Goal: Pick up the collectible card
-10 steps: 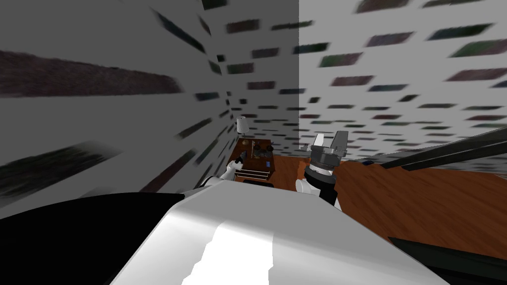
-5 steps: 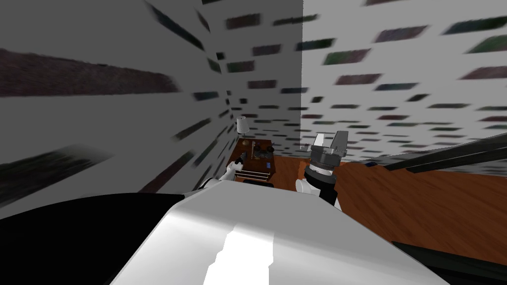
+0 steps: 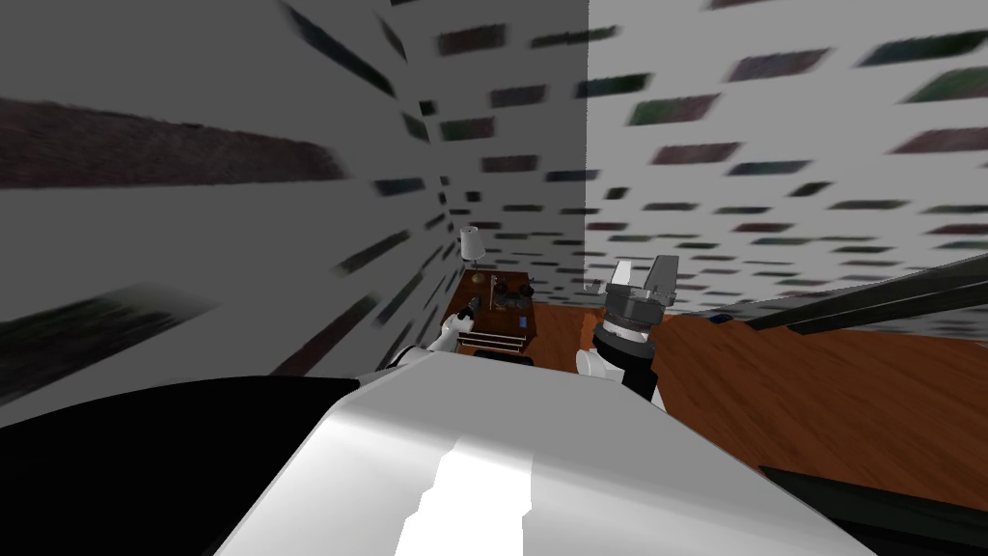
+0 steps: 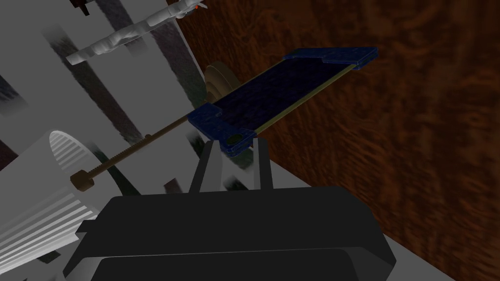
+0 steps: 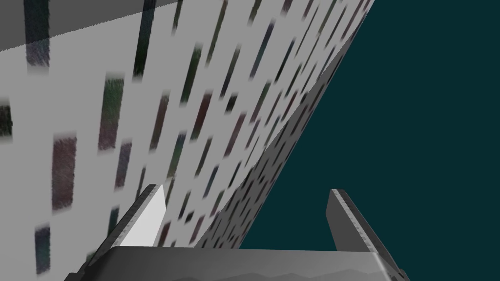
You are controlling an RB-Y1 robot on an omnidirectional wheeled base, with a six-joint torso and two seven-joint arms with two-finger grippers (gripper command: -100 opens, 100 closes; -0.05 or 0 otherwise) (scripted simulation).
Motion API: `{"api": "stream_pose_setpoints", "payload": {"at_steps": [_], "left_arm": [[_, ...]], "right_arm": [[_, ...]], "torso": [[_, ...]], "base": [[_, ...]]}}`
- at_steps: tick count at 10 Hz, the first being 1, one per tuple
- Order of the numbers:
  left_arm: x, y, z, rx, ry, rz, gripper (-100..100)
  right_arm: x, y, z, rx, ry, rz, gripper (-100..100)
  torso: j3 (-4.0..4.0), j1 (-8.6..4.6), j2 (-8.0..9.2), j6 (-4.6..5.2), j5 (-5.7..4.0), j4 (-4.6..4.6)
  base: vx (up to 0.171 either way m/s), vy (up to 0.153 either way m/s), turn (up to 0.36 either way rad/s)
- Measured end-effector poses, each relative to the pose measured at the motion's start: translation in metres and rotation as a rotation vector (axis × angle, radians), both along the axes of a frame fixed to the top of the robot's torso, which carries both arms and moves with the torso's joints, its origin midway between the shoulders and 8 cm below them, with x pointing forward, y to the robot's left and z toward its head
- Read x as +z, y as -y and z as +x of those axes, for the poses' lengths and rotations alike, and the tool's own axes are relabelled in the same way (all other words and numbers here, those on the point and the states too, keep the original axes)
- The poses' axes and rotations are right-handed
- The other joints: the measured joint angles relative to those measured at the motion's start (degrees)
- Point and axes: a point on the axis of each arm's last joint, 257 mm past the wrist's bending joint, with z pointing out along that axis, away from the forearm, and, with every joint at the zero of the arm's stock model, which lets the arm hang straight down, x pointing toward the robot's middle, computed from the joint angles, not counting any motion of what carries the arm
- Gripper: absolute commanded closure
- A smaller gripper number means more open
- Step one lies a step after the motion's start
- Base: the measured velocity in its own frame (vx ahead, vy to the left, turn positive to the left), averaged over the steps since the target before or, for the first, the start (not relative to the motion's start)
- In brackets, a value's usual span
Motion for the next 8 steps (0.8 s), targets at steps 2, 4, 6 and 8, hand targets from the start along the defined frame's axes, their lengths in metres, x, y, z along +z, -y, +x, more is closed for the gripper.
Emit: {"api": "stream_pose_setpoints", "payload": {"at_steps": [2,4,6,8], "left_arm": [[0.003,-0.006,0.006,0.009,0.001,0.001,100],[0.004,-0.011,0.012,0.018,-0.001,0.001,100],[0.006,-0.014,0.018,0.026,0.000,0.001,100],[0.009,-0.017,0.026,0.033,-0.001,-0.001,100]], "right_arm": [[0.000,0.000,0.000,0.000,0.000,0.000,0],[0.000,0.000,0.000,0.000,0.000,0.000,0],[0.000,0.000,0.000,0.000,0.000,0.000,0],[0.000,0.000,0.000,0.000,0.000,0.000,0]], "torso": [[0.13,-0.02,0.22,-0.03,-0.01,0.04],[0.12,-0.03,0.19,-0.02,-0.01,0.05],[0.12,-0.04,0.19,-0.01,-0.01,0.06],[0.12,-0.06,0.17,-0.01,-0.02,0.06]], "base": [[-0.083,-0.002,-0.036],[-0.070,0.004,-0.040],[-0.066,-0.001,-0.043],[-0.047,-0.002,-0.025]]}}
